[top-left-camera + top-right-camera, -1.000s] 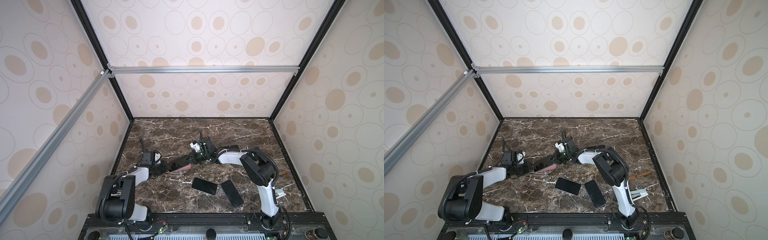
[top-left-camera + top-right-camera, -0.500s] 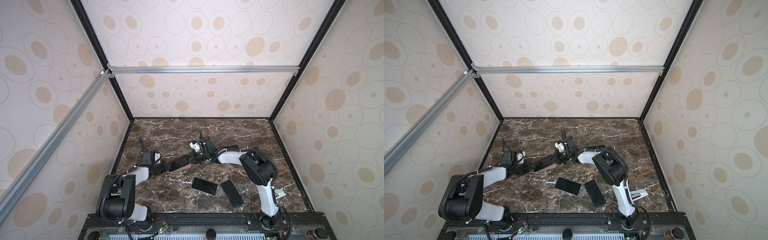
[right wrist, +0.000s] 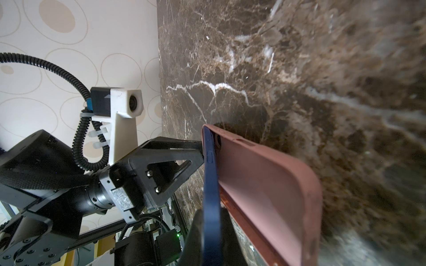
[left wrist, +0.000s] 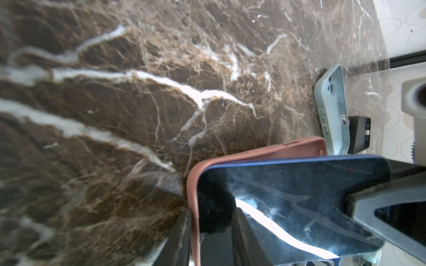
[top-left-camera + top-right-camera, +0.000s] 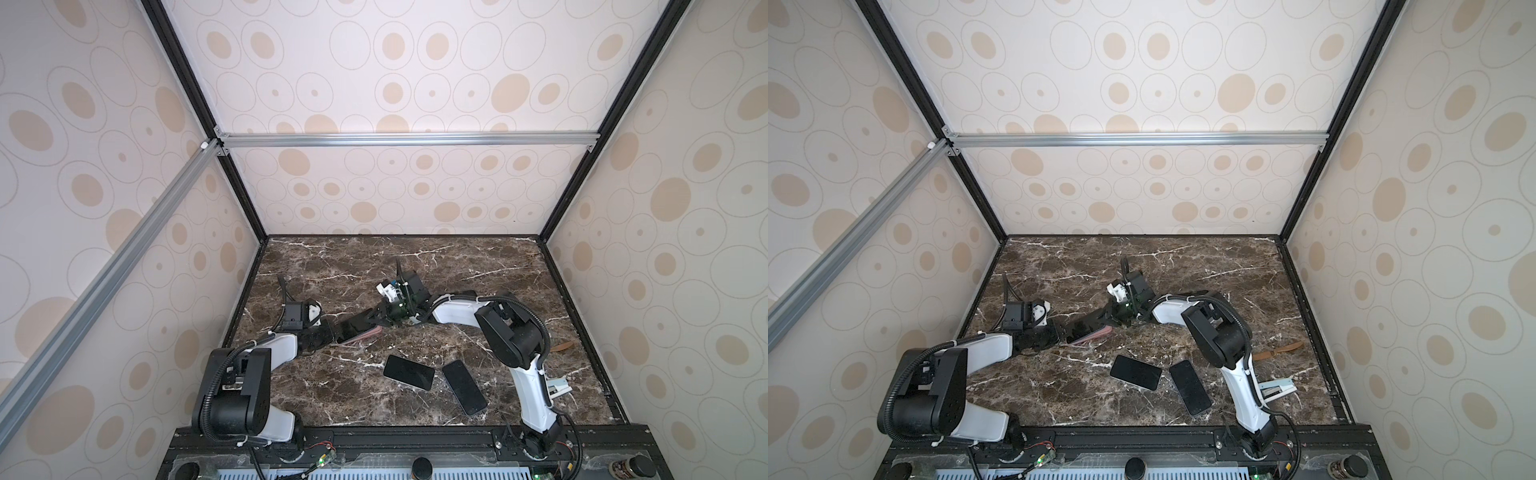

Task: Put the phone into the phone case

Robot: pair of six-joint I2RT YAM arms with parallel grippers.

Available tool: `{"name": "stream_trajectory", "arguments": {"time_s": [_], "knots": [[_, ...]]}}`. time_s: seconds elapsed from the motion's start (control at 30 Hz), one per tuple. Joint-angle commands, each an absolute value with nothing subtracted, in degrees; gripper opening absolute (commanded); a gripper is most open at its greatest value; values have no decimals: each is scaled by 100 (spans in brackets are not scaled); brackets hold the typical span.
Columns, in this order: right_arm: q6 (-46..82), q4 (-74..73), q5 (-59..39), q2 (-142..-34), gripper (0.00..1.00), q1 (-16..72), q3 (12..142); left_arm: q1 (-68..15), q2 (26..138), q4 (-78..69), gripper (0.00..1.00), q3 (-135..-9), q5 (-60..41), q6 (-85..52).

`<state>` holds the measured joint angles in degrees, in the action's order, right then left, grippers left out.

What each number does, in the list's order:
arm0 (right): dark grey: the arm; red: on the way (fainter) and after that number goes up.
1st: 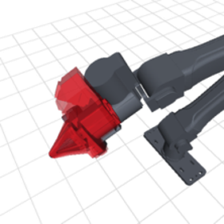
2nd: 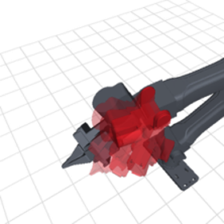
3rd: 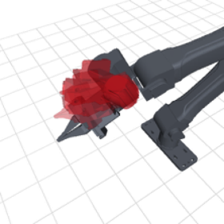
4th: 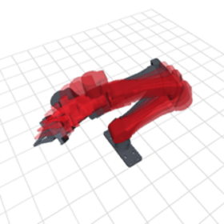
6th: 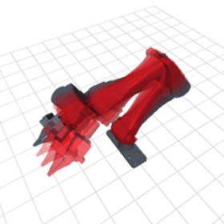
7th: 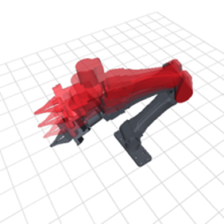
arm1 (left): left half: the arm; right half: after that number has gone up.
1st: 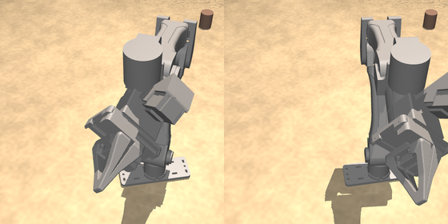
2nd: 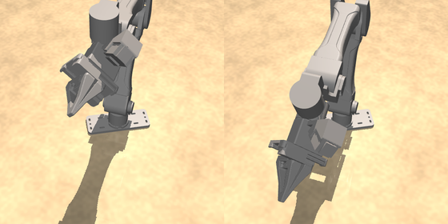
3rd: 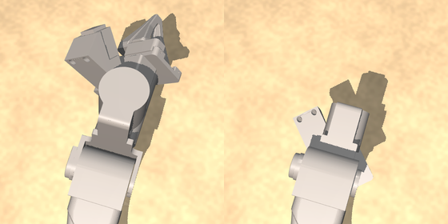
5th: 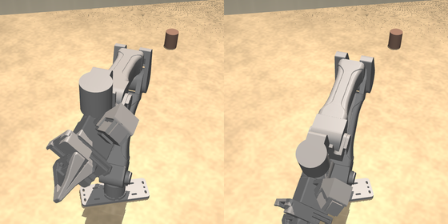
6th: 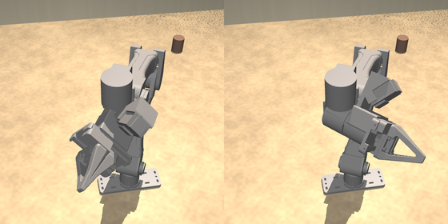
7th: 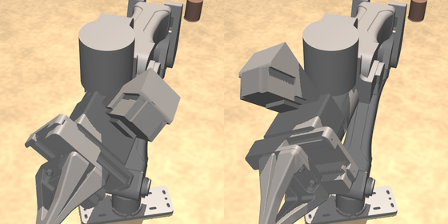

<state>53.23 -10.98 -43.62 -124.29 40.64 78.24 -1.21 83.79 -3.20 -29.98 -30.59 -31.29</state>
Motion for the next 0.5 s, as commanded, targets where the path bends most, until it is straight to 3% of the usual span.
{"name": "stream_trajectory", "arguments": {"time_s": [0.0,0.3,0.47], "knots": [[5339,-429,-4237,-12918,0,4386,7804,-264,8562,-281,30,-3014,-3463,-3145],[4968,174,-4015,-12805,2,4362,7822,-277,8482,21,30,-3066,-2983,-3038],[4653,670,-3747,-12622,13,4355,8039,-272,8341,345,30,-3118,-2364,-2938]]}}
